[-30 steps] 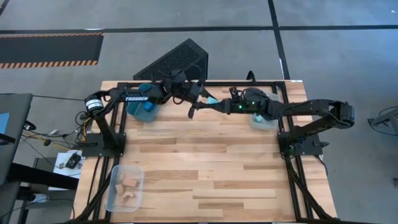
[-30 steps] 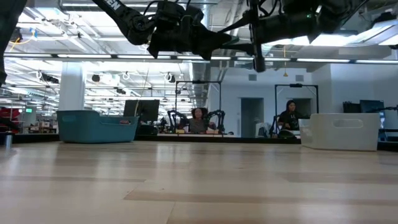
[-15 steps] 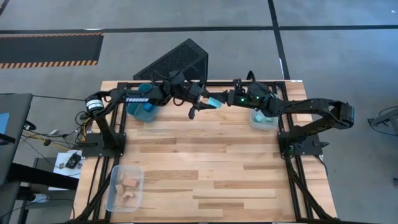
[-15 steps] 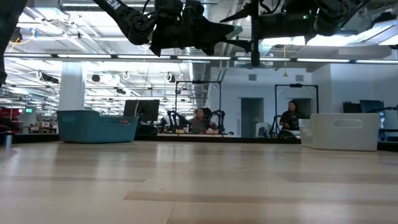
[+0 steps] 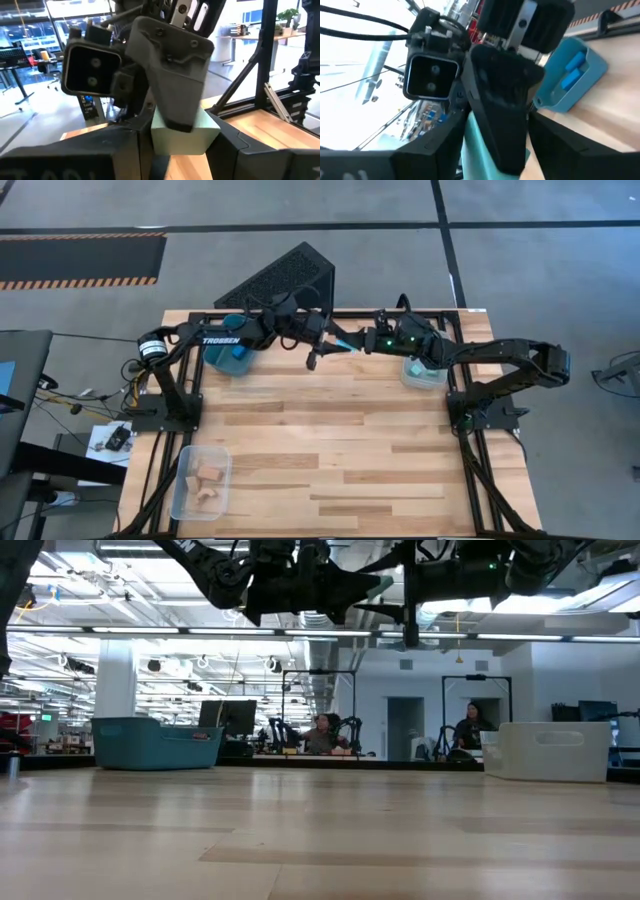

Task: Sort & place blocks by color
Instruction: Put the light blue block into the gray bin

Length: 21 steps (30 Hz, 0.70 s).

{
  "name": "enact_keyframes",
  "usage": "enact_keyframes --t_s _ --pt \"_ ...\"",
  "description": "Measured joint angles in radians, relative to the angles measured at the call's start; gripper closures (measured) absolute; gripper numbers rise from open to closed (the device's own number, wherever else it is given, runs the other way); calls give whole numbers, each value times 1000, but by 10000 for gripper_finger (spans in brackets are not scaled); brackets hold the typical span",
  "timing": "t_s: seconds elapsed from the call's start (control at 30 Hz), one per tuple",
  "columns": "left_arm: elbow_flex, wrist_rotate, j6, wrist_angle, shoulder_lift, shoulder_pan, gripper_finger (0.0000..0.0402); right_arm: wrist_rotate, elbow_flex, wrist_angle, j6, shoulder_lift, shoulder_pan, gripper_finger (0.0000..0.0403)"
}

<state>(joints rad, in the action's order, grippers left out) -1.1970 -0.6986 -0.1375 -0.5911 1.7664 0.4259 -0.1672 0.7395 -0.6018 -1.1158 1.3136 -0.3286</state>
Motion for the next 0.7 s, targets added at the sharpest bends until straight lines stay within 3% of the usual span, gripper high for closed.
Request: enact_keyframes --t_s 0.13,0.3,0.7 --pt "-15 22 -4 -6 0 1 284 -70 0 -25 -12 1 -2 139" --pt "-32 42 -8 -4 -1 3 284 -84 -3 -29 -12 2 -12 136" --pt "-36 99 -8 29 -1 7 284 -175 -3 -35 -10 2 -74 239"
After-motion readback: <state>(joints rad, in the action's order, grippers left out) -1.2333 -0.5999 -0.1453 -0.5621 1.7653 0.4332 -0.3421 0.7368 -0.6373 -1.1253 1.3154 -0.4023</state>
